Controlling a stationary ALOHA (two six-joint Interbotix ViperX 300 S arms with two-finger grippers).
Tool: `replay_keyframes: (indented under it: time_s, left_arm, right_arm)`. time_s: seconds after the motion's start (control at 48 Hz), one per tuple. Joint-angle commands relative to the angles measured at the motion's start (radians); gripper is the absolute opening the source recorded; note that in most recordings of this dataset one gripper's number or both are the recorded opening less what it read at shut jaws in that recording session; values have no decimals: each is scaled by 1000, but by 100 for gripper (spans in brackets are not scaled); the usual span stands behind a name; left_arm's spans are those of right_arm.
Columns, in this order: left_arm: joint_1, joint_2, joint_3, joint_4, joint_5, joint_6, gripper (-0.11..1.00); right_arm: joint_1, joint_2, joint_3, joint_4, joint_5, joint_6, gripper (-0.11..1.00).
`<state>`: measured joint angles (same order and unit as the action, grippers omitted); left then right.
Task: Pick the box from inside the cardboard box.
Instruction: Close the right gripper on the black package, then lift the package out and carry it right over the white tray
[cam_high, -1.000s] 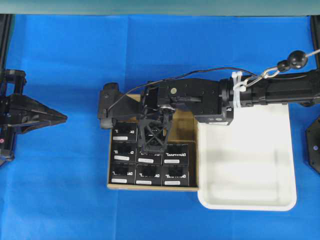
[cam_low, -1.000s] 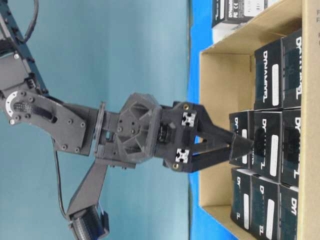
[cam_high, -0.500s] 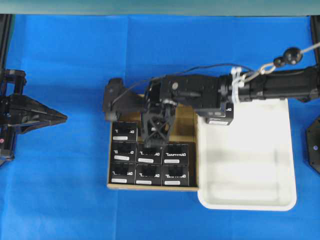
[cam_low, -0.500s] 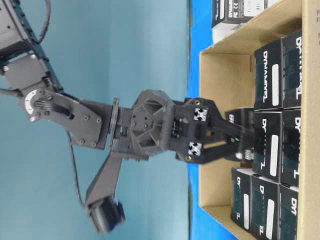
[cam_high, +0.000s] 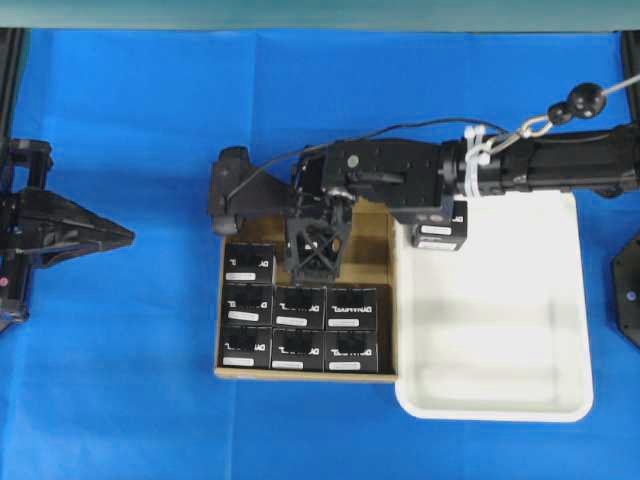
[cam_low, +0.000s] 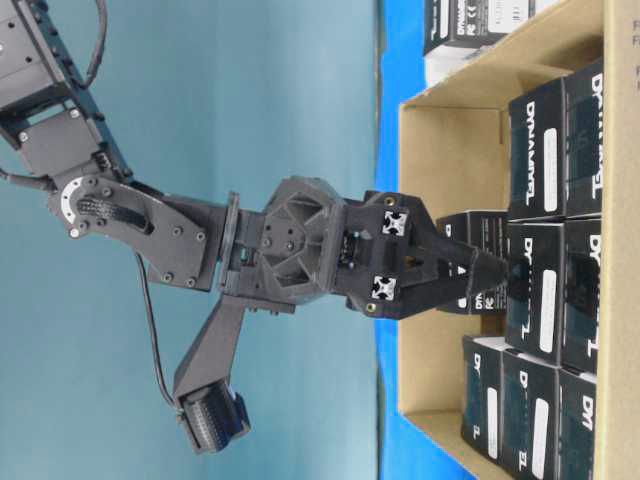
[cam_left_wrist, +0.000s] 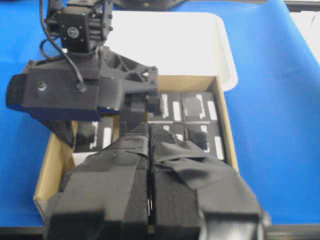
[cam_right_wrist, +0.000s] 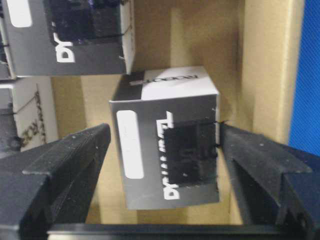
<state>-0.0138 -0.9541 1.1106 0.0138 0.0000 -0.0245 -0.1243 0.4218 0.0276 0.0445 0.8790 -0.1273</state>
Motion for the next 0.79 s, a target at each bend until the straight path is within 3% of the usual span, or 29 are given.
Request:
replay_keyframes:
  time_s: [0.0,0.771]
  left_arm:
    - [-2,6,-21,2,-5,0,-6]
    - [-2,6,-21,2,-5,-2,-6]
  right_arm:
    - [9,0,-2,5,-12,-2,93]
    - [11,20,44,5,-78,-5,92]
